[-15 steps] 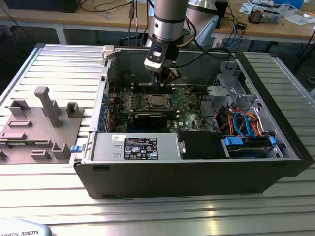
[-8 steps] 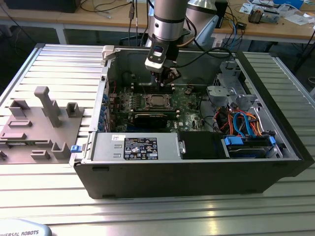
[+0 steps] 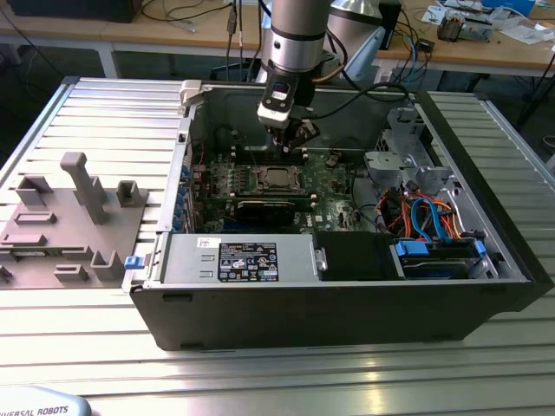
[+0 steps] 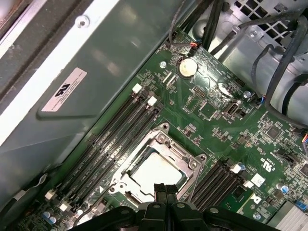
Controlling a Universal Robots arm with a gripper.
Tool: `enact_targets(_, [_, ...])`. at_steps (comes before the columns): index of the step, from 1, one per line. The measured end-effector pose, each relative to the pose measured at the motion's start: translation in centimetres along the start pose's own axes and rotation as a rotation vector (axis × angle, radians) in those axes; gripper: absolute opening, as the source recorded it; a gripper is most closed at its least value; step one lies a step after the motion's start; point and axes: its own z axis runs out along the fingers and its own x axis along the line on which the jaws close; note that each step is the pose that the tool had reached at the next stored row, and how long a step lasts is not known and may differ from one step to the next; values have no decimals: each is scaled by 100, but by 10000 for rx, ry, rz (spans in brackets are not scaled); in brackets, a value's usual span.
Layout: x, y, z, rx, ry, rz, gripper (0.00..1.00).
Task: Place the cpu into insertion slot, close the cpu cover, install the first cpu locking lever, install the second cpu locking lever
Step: 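Install the first cpu locking lever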
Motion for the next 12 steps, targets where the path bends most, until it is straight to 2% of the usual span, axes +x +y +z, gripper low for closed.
enact_targets(12, [0, 0, 0, -4, -10, -407, 11])
